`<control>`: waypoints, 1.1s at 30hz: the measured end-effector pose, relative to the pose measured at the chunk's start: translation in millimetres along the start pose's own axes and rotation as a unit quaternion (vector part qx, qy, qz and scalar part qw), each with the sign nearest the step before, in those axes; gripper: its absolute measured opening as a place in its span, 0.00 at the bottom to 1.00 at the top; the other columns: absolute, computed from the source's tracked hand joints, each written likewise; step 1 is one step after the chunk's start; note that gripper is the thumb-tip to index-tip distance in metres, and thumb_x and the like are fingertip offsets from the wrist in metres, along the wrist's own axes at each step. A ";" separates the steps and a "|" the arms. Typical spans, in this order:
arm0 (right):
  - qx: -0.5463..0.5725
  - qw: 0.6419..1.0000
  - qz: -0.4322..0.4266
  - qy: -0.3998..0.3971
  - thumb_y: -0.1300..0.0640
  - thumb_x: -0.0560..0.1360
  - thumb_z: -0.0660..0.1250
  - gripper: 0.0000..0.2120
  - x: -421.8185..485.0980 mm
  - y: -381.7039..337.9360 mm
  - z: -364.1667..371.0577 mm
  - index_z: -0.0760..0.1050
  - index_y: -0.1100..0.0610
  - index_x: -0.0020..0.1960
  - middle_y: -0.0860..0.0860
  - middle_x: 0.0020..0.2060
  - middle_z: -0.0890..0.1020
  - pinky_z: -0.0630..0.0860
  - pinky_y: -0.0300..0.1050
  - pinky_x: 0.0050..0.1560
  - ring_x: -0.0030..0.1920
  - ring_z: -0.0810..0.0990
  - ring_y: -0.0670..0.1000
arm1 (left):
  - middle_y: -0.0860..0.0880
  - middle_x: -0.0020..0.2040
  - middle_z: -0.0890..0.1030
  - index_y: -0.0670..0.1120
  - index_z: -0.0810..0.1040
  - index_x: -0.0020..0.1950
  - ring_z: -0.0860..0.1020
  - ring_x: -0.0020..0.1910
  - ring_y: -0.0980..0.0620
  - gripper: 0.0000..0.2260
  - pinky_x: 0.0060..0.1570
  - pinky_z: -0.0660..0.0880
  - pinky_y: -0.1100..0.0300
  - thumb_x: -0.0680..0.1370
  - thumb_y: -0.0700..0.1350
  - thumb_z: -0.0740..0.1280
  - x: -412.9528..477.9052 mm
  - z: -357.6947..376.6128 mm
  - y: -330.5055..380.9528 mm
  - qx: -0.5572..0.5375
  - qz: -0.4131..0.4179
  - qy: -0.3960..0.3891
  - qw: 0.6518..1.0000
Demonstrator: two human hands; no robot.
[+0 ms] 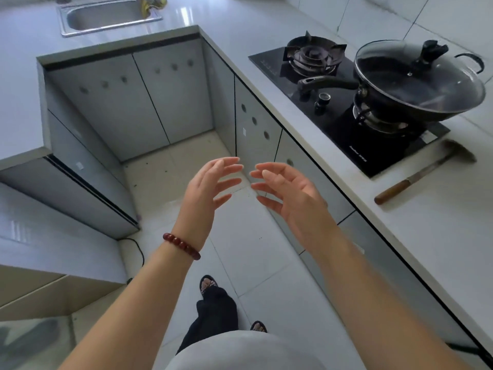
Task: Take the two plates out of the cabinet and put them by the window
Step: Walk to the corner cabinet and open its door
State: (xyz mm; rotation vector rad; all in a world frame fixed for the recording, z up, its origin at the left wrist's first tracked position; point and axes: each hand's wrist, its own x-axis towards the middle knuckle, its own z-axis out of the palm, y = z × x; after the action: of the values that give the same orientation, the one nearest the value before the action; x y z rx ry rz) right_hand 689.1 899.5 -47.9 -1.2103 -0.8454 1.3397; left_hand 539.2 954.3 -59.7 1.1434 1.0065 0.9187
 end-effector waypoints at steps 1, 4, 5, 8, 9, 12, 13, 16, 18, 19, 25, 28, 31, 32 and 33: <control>-0.001 1.000 0.000 -0.003 0.50 0.70 0.68 0.11 14.4 -2.0 2.4 0.79 0.51 0.50 0.51 0.50 0.83 0.78 0.44 0.54 0.50 0.82 0.49 | 0.54 0.51 0.83 0.55 0.80 0.50 0.81 0.52 0.54 0.14 0.54 0.74 0.52 0.74 0.56 0.57 12.5 -4.3 1.6 0.002 0.001 0.002 1.000; -0.005 1.000 -0.005 -0.011 0.50 0.70 0.68 0.11 58.2 -8.9 12.2 0.79 0.50 0.50 0.50 0.50 0.83 0.77 0.44 0.54 0.51 0.82 0.48 | 0.55 0.51 0.83 0.54 0.79 0.51 0.81 0.52 0.54 0.15 0.55 0.74 0.51 0.74 0.56 0.56 52.6 -18.2 8.7 0.006 0.005 0.004 1.000; -0.007 1.000 -0.006 -0.013 0.50 0.70 0.68 0.10 74.2 -11.6 16.8 0.79 0.50 0.50 0.50 0.50 0.83 0.77 0.44 0.54 0.51 0.82 0.48 | 0.55 0.51 0.83 0.55 0.80 0.50 0.81 0.52 0.54 0.14 0.55 0.74 0.51 0.74 0.56 0.56 67.6 -24.0 12.6 0.006 0.006 0.005 1.000; -0.007 1.000 -0.007 -0.015 0.50 0.70 0.68 0.11 125.7 -21.0 33.6 0.79 0.51 0.51 0.51 0.50 0.82 0.77 0.45 0.55 0.51 0.81 0.48 | 0.55 0.51 0.83 0.55 0.79 0.50 0.81 0.52 0.54 0.14 0.54 0.73 0.51 0.74 0.55 0.57 115.5 -45.0 27.2 0.007 0.007 0.000 1.000; -0.006 1.000 -0.008 -0.015 0.50 0.70 0.68 0.11 142.4 -24.6 39.7 0.79 0.51 0.51 0.51 0.50 0.82 0.77 0.46 0.56 0.51 0.81 0.48 | 0.55 0.51 0.83 0.55 0.79 0.50 0.80 0.52 0.54 0.14 0.54 0.73 0.51 0.74 0.55 0.57 130.6 -52.9 32.3 0.009 0.008 -0.001 1.000; -0.010 1.000 -0.018 -0.013 0.52 0.72 0.67 0.09 191.2 -34.6 57.7 0.79 0.51 0.51 0.51 0.50 0.82 0.77 0.47 0.56 0.51 0.81 0.48 | 0.55 0.51 0.83 0.55 0.79 0.51 0.80 0.52 0.54 0.14 0.54 0.74 0.52 0.74 0.55 0.56 174.7 -77.4 45.4 0.018 0.015 -0.010 1.000; -0.010 1.000 -0.021 -0.011 0.51 0.72 0.67 0.09 206.1 -36.9 63.3 0.79 0.51 0.51 0.51 0.50 0.82 0.77 0.47 0.56 0.51 0.81 0.48 | 0.55 0.51 0.83 0.55 0.79 0.51 0.80 0.52 0.54 0.14 0.53 0.74 0.53 0.74 0.55 0.56 188.3 -85.4 48.5 0.020 0.016 -0.012 1.000; -0.006 1.000 -0.022 -0.004 0.50 0.71 0.67 0.09 245.8 -41.3 76.5 0.79 0.49 0.50 0.50 0.50 0.83 0.77 0.46 0.56 0.50 0.82 0.47 | 0.55 0.52 0.83 0.54 0.79 0.51 0.80 0.53 0.53 0.15 0.53 0.74 0.53 0.74 0.55 0.56 225.8 -104.9 54.5 0.017 0.010 -0.009 1.000; -0.007 1.000 -0.019 -0.005 0.50 0.70 0.68 0.09 270.4 -43.8 82.2 0.79 0.49 0.49 0.50 0.50 0.82 0.77 0.46 0.56 0.50 0.82 0.47 | 0.55 0.52 0.83 0.55 0.79 0.51 0.80 0.53 0.53 0.14 0.54 0.73 0.52 0.74 0.56 0.56 248.3 -113.8 56.5 0.015 0.004 -0.004 1.000; -0.007 1.000 -0.016 -0.007 0.50 0.70 0.67 0.09 283.2 -45.1 84.4 0.79 0.49 0.49 0.50 0.50 0.82 0.77 0.46 0.56 0.50 0.81 0.48 | 0.55 0.52 0.83 0.55 0.79 0.51 0.80 0.53 0.53 0.14 0.54 0.73 0.52 0.74 0.56 0.56 259.7 -117.7 57.3 0.013 0.001 -0.003 1.000; 0.000 1.000 -0.005 -0.022 0.51 0.70 0.67 0.09 371.7 -59.6 94.6 0.79 0.50 0.49 0.49 0.49 0.83 0.76 0.46 0.56 0.50 0.81 0.48 | 0.54 0.52 0.83 0.55 0.80 0.50 0.80 0.52 0.54 0.14 0.55 0.72 0.50 0.74 0.55 0.56 337.3 -134.6 69.8 0.013 -0.002 0.011 1.000; -0.001 0.999 -0.012 -0.046 0.51 0.71 0.67 0.08 420.0 -71.7 98.8 0.79 0.50 0.49 0.49 0.47 0.83 0.76 0.49 0.57 0.50 0.81 0.48 | 0.53 0.52 0.83 0.55 0.80 0.50 0.81 0.52 0.53 0.14 0.56 0.72 0.49 0.74 0.55 0.57 380.9 -140.8 82.7 0.014 0.006 0.035 0.999; 0.008 0.998 -0.019 -0.060 0.51 0.70 0.67 0.08 465.8 -86.0 100.3 0.80 0.49 0.48 0.48 0.46 0.83 0.76 0.48 0.57 0.50 0.81 0.49 | 0.54 0.51 0.83 0.54 0.81 0.50 0.81 0.51 0.55 0.14 0.57 0.72 0.48 0.74 0.55 0.57 422.0 -146.5 96.4 0.016 0.005 0.051 0.999; 0.011 0.998 -0.022 -0.061 0.51 0.70 0.67 0.08 480.1 -89.6 100.5 0.80 0.49 0.48 0.47 0.46 0.84 0.76 0.47 0.56 0.50 0.81 0.49 | 0.54 0.51 0.83 0.54 0.80 0.51 0.81 0.51 0.55 0.14 0.57 0.72 0.48 0.74 0.55 0.57 434.1 -148.8 100.0 0.019 0.008 0.055 0.998; 0.014 0.998 -0.024 -0.063 0.51 0.70 0.67 0.08 494.0 -92.6 101.1 0.80 0.49 0.48 0.47 0.46 0.84 0.77 0.46 0.56 0.50 0.81 0.49 | 0.54 0.51 0.83 0.54 0.80 0.51 0.81 0.51 0.55 0.15 0.57 0.72 0.48 0.74 0.55 0.57 445.5 -151.2 102.6 0.022 0.012 0.059 0.998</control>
State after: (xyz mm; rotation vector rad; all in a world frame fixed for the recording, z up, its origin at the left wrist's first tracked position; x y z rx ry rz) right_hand 669.1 1411.5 -29.7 -1.0855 -0.9353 1.3963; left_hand 518.2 1435.1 -44.6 1.1506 1.1161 0.9975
